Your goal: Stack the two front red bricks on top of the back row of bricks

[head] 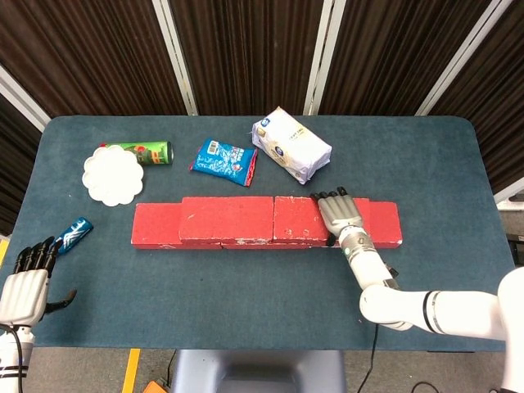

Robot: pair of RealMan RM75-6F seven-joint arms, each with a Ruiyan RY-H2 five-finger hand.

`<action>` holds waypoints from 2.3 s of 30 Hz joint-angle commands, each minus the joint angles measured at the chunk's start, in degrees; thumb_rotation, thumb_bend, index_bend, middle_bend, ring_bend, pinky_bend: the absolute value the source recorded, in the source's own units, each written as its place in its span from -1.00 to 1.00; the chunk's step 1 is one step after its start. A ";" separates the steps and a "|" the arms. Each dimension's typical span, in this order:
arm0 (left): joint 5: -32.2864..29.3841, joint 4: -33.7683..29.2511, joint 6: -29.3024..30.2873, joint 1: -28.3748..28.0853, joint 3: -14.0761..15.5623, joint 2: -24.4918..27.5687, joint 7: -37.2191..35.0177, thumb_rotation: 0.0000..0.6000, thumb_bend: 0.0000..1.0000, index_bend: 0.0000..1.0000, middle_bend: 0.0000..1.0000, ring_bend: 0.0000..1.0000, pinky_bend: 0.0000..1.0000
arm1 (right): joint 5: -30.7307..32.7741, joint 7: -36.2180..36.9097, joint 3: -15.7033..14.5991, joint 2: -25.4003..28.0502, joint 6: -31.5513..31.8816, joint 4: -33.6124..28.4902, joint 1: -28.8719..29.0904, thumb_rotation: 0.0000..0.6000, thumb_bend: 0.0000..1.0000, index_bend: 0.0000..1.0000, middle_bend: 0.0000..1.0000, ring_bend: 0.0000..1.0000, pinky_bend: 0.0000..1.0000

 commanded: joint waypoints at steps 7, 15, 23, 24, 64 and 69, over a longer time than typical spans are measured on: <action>-0.07 0.05 -0.14 -0.04 0.00 0.05 -0.18 1.00 -0.54 -1.00 -1.00 -1.00 -0.88 | 0.14 0.10 0.15 -0.49 0.15 0.31 0.35 1.00 -0.65 -0.45 -0.36 -0.50 -1.00; -0.16 -0.10 -0.19 -0.05 0.03 0.09 -0.03 1.00 -0.54 -1.00 -1.00 -1.00 -0.88 | 0.48 -0.22 -0.11 -0.84 0.15 0.59 0.69 1.00 -0.65 -0.47 -0.42 -0.55 -1.00; -0.28 -0.12 -0.26 -0.08 0.04 0.07 0.02 1.00 -0.54 -1.00 -1.00 -1.00 -0.88 | 0.75 -0.19 0.02 -0.98 0.43 0.73 0.84 1.00 -0.65 -0.48 -0.48 -0.60 -1.00; -0.30 -0.13 -0.28 -0.08 0.03 0.07 0.00 1.00 -0.54 -1.00 -1.00 -1.00 -0.88 | 0.83 -0.22 0.01 -0.98 0.41 0.77 0.86 1.00 -0.65 -0.48 -0.49 -0.60 -1.00; -0.84 -0.54 -0.60 -0.18 0.07 0.24 0.18 1.00 -0.54 -1.00 -1.00 -1.00 -0.88 | 1.31 -0.92 0.57 -1.67 1.15 0.84 1.26 1.00 -0.85 -0.57 -0.67 -0.81 -1.00; -0.88 -0.54 -0.63 -0.18 0.10 0.25 0.23 1.00 -0.54 -1.00 -1.00 -1.00 -0.88 | 1.25 -0.90 0.63 -1.72 1.10 0.78 1.28 1.00 -0.89 -0.58 -0.68 -0.81 -1.00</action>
